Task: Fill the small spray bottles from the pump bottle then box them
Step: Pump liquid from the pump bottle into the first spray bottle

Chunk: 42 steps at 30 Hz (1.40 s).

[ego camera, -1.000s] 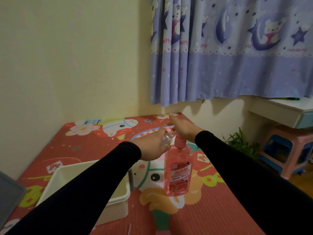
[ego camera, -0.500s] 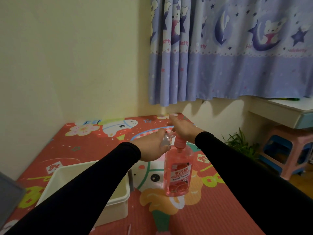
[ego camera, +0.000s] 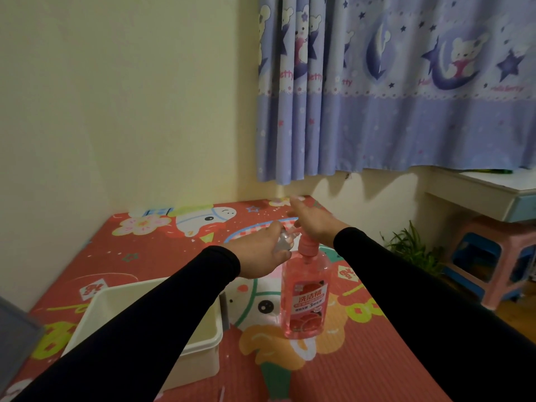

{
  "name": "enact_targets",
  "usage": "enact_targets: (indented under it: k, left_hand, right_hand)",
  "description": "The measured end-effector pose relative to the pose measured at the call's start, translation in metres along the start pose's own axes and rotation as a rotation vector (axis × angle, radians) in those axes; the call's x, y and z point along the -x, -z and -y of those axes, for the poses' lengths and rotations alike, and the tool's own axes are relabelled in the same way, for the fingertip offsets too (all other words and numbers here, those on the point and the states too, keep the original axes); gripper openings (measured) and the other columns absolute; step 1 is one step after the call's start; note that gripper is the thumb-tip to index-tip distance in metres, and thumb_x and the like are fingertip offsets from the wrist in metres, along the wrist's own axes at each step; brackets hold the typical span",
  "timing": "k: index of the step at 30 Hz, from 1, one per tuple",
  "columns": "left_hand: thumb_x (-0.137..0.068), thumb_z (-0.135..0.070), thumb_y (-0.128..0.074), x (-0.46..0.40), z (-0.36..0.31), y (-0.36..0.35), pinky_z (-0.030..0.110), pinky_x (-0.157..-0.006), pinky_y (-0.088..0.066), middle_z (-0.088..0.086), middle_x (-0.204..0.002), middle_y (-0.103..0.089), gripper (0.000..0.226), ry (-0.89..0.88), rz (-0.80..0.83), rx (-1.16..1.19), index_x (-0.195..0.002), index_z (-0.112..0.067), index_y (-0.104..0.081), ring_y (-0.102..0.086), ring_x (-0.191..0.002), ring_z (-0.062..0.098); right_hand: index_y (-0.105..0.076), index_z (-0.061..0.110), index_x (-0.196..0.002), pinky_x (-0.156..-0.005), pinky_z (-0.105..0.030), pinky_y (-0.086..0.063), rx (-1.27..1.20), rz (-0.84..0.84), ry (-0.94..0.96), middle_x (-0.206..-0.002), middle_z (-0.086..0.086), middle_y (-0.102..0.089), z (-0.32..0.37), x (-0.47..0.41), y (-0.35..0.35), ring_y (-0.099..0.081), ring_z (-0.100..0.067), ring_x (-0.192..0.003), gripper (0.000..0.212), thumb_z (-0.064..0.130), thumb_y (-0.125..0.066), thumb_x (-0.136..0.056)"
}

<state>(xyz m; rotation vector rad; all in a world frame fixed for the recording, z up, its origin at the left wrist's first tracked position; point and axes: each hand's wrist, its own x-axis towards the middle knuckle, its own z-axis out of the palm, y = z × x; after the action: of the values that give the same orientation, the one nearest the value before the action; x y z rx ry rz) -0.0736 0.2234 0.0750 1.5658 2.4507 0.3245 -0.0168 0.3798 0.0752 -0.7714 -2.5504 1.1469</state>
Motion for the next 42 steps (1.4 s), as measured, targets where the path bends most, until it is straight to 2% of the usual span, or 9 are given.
enact_targets:
  k: [3,7,12,19,22,29,33,36,42]
  left_hand:
    - [-0.100,-0.043,-0.042,0.000,0.001,0.001,0.040,-0.087,-0.046,0.008,-0.128,-0.054,0.051,-0.004,-0.010,0.018,-0.141,-0.017,-0.026,-0.058,-0.102,0.027]
    - [-0.099,-0.043,-0.045,-0.001,0.003,0.005,0.033,-0.079,-0.042,0.006,-0.127,-0.055,0.049,-0.023,-0.046,0.059,-0.138,-0.019,-0.029,-0.056,-0.099,0.023]
    - [-0.097,-0.044,-0.047,0.001,0.003,0.002,0.033,-0.070,-0.045,0.005,-0.112,-0.059,0.044,-0.014,-0.077,0.114,-0.132,-0.021,-0.032,-0.060,-0.089,0.025]
    - [-0.095,-0.048,-0.048,0.006,0.006,-0.002,0.034,-0.076,-0.047,0.000,-0.107,-0.055,0.047,0.036,-0.069,0.140,-0.132,-0.024,-0.033,-0.058,-0.092,0.022]
    - [-0.095,-0.050,-0.047,0.009,0.009,-0.005,0.041,-0.084,-0.049,0.002,-0.106,-0.058,0.045,0.058,-0.056,0.137,-0.129,-0.024,-0.034,-0.060,-0.094,0.024]
    - [-0.096,-0.048,-0.047,0.023,0.012,-0.008,0.038,-0.084,-0.049,0.005,-0.118,-0.056,0.052,0.077,-0.072,0.209,-0.138,-0.025,-0.028,-0.060,-0.094,0.023]
    - [-0.096,-0.048,-0.048,0.035,0.015,-0.006,0.041,-0.084,-0.053,0.004,-0.117,-0.057,0.049,0.087,-0.118,0.305,-0.136,-0.028,-0.028,-0.063,-0.093,0.023]
    - [-0.096,-0.044,-0.050,0.049,0.014,-0.005,0.039,-0.083,-0.053,0.007,-0.118,-0.058,0.047,0.083,-0.173,0.358,-0.135,-0.026,-0.029,-0.063,-0.093,0.023]
    - [-0.098,-0.042,-0.049,0.078,0.012,-0.002,0.019,-0.060,-0.034,0.004,-0.100,-0.049,0.044,0.070,-0.284,0.368,-0.134,-0.023,-0.031,-0.048,-0.075,0.008]
  right_hand:
    - [-0.046,0.011,-0.141,-0.114,-0.044,-0.031,-0.022,-0.022,0.015,-0.147,-0.012,-0.047,0.002,-0.001,0.001,-0.043,-0.029,-0.135,0.068,0.057,-0.017,-0.099]
    - [-0.040,0.009,-0.145,-0.118,-0.044,-0.024,-0.060,-0.033,0.044,-0.154,-0.010,-0.037,0.012,0.005,0.006,-0.035,-0.023,-0.141,0.068,0.055,-0.018,-0.100]
    - [-0.051,0.006,-0.134,-0.113,-0.047,-0.031,0.006,-0.054,0.063,-0.143,-0.017,-0.049,0.012,0.008,0.010,-0.045,-0.029,-0.132,0.068,0.053,-0.014,-0.101]
    - [-0.057,0.007,-0.128,-0.107,-0.045,-0.039,-0.021,-0.109,0.099,-0.137,-0.013,-0.055,0.016,0.017,0.017,-0.052,-0.029,-0.123,0.055,0.040,-0.021,-0.102]
    - [-0.062,0.012,-0.122,-0.104,-0.047,-0.042,-0.057,-0.139,0.090,-0.129,-0.014,-0.060,0.016,0.018,0.019,-0.056,-0.030,-0.114,0.056,0.048,-0.024,-0.100]
    - [-0.060,0.017,-0.128,-0.107,-0.044,-0.039,-0.038,-0.250,0.202,-0.133,-0.005,-0.059,0.013,0.038,0.023,-0.052,-0.022,-0.122,0.059,0.055,-0.026,-0.098]
    - [-0.064,0.003,-0.109,-0.093,-0.041,-0.044,0.006,-0.337,0.285,-0.107,-0.016,-0.068,0.015,0.054,0.022,-0.059,-0.030,-0.104,0.055,0.046,-0.030,-0.102]
    - [-0.063,0.008,-0.096,-0.084,-0.040,-0.047,0.007,-0.366,0.318,-0.086,-0.012,-0.070,0.015,0.067,0.021,-0.064,-0.028,-0.089,0.051,0.047,-0.031,-0.101]
    - [-0.057,0.014,-0.083,-0.075,-0.035,-0.041,0.003,-0.409,0.388,-0.086,-0.004,-0.065,0.019,0.100,0.015,-0.059,-0.021,-0.085,0.037,0.038,-0.035,-0.102]
